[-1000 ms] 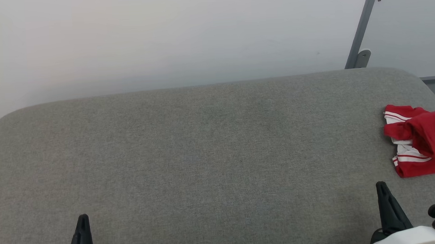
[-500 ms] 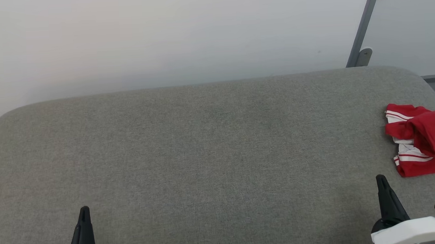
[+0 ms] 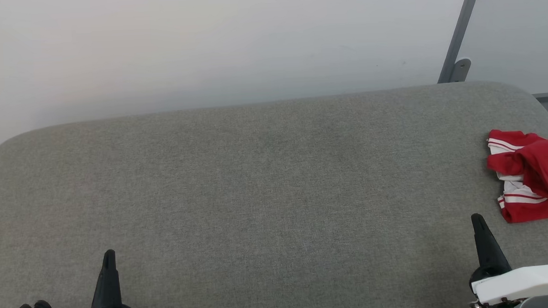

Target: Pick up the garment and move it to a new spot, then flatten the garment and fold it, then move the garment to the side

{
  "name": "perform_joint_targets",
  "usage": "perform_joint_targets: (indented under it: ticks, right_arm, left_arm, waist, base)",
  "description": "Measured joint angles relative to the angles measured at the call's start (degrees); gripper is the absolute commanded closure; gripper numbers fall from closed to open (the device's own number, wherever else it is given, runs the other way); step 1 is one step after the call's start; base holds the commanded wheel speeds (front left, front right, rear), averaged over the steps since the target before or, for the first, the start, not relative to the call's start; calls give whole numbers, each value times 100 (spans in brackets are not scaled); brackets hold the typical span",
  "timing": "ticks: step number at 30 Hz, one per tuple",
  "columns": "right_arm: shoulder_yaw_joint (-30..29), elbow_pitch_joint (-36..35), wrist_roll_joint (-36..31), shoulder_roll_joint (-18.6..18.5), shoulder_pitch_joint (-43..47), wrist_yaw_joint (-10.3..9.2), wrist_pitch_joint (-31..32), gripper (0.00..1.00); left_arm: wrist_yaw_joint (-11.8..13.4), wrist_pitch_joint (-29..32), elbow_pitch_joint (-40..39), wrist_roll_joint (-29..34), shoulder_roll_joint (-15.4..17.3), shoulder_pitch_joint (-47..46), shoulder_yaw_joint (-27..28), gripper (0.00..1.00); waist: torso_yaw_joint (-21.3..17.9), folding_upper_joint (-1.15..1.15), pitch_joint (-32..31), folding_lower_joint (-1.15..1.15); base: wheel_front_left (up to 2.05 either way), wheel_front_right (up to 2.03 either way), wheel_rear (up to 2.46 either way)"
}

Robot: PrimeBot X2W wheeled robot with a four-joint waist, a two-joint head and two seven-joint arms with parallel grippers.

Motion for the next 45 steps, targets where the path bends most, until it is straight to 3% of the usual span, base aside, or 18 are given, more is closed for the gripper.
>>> perform_joint_targets:
  ticks: [19, 45]
  right_arm:
    - [-33, 92, 1236, 33, -232, 0, 296, 100]
    - [-65, 204, 2539, 66, -470, 0, 604, 100]
  left_arm:
    - [0, 350, 201, -1312, -21, -327, -1, 100]
    - [0, 727, 411, -2653, -45, -701, 2, 100]
  waist:
    - [22, 0, 56, 0]
    - [51, 0, 130, 0]
  base:
    - [0, 0, 0]
    - [0, 0, 0]
